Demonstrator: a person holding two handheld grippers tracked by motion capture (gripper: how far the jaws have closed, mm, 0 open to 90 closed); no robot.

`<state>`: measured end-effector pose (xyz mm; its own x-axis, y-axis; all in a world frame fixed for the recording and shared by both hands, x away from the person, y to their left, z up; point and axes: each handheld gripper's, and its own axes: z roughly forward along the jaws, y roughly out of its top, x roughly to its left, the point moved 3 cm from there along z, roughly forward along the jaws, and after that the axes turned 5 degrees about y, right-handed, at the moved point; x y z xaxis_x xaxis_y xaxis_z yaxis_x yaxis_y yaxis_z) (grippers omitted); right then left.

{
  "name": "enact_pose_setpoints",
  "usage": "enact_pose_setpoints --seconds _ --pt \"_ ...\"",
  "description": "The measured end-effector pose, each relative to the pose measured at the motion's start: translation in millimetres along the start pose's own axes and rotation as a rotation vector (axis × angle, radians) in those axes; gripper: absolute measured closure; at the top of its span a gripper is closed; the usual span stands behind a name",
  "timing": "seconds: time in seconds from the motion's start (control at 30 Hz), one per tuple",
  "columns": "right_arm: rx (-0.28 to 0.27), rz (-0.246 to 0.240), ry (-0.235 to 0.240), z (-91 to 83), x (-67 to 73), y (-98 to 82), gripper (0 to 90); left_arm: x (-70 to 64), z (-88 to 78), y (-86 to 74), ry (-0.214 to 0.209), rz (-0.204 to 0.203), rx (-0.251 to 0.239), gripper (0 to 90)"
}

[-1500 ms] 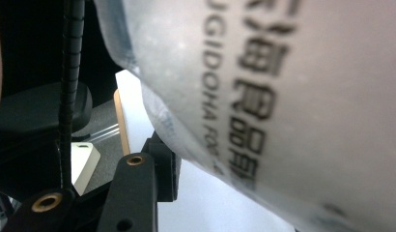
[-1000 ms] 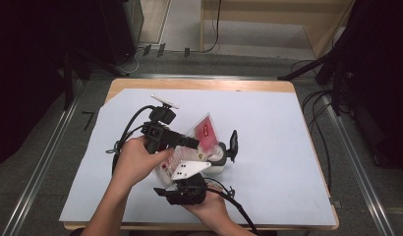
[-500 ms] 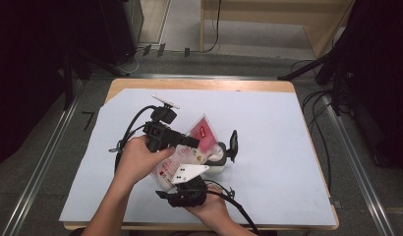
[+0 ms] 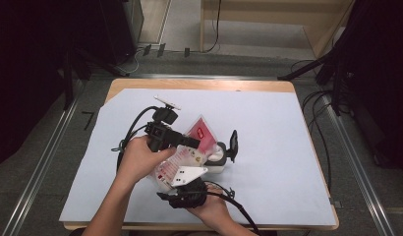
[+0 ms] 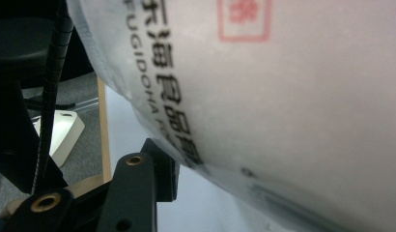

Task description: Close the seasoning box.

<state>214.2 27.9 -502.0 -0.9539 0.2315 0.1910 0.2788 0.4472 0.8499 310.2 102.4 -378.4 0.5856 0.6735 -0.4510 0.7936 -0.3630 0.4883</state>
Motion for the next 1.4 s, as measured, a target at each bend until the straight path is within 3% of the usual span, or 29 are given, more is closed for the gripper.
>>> enact_pose_setpoints --seconds 0.17,0.3,0.53,0.7,1.03,1.23,1.4 --pt "0.008 0.007 0.002 2.3 -1.2 -4.3 57.7 4.4 2.2 -0.2 -0.006 -0.002 0.001 71.4" --pt "0.022 0.020 0.007 6.0 -3.5 -9.8 57.5 7.0 4.6 -0.6 0.013 0.008 0.007 72.3" --pt "0.031 0.010 -0.012 8.1 -6.7 -15.2 57.5 11.7 0.7 -3.0 0.008 0.007 0.012 81.5" --pt "0.041 -0.008 -0.013 9.6 -5.3 -15.9 56.9 13.6 -8.2 -5.1 -0.002 0.038 0.001 86.0" --pt "0.011 -0.004 -0.028 3.9 -9.2 -13.1 53.3 8.9 -30.1 -8.9 -0.046 0.065 -0.043 88.5" --pt "-0.003 -0.007 -0.052 0.1 -13.1 -11.4 49.9 9.1 -40.7 -11.3 -0.073 0.070 -0.053 90.0" --pt "-0.009 -0.007 -0.071 -2.6 -15.5 -10.8 48.3 8.3 -48.6 -13.3 -0.086 0.068 -0.089 90.0"
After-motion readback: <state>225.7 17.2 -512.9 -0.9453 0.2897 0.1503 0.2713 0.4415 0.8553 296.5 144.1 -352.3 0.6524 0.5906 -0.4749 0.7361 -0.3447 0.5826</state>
